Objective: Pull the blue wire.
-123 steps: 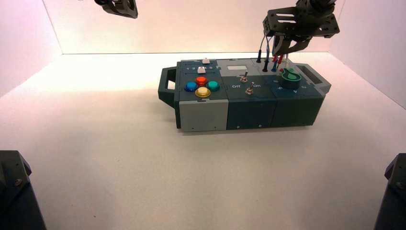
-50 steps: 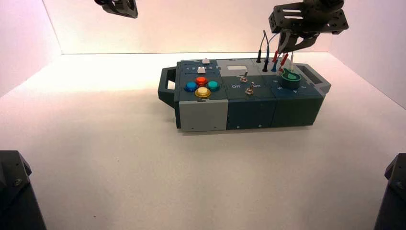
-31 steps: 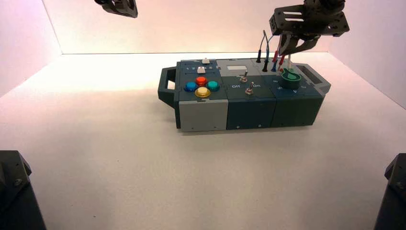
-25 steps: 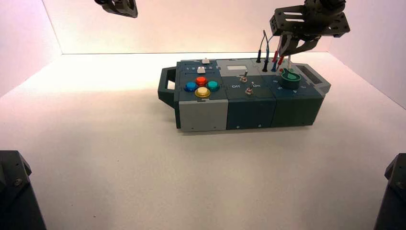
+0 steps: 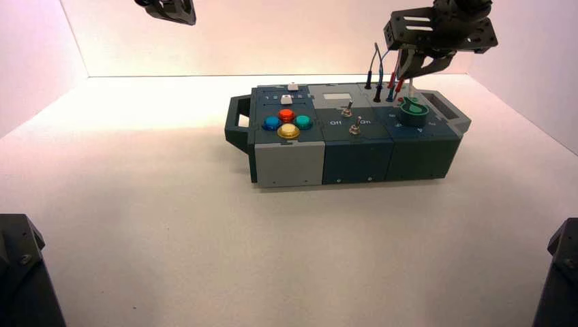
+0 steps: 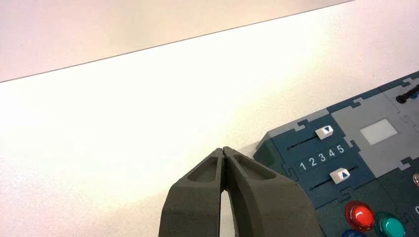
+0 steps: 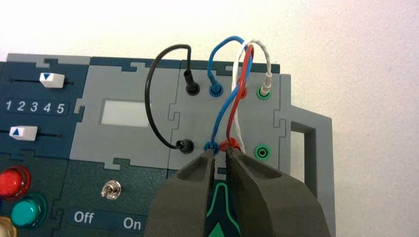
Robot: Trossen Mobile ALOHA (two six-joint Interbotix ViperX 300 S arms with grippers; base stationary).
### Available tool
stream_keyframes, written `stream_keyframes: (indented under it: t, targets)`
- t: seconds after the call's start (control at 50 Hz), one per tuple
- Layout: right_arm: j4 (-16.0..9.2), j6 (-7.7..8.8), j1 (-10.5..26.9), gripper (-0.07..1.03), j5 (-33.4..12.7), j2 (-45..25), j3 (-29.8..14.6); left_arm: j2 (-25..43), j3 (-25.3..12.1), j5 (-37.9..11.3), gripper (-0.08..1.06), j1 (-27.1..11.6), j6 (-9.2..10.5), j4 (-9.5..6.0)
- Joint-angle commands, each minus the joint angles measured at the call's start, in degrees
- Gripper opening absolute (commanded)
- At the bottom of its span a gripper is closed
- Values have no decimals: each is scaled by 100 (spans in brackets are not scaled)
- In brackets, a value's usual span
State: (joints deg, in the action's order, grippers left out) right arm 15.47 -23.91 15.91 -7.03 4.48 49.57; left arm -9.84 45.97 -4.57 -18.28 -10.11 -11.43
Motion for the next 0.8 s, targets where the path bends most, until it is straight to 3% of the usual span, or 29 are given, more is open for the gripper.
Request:
stream_keyframes:
  t: [0.02,0.34,0.8]
  targets:
    - [-44,-9,0,15,53,70,-158,-149,-114,18,-3,35,-26,9]
    - [-97,-26,9,15,193,-132,-158,-149,-114,26,-3,35,-35,9]
    - [-18,9,-18,15,220,-378,-527,-149,-79,26,-3,35,-35,9]
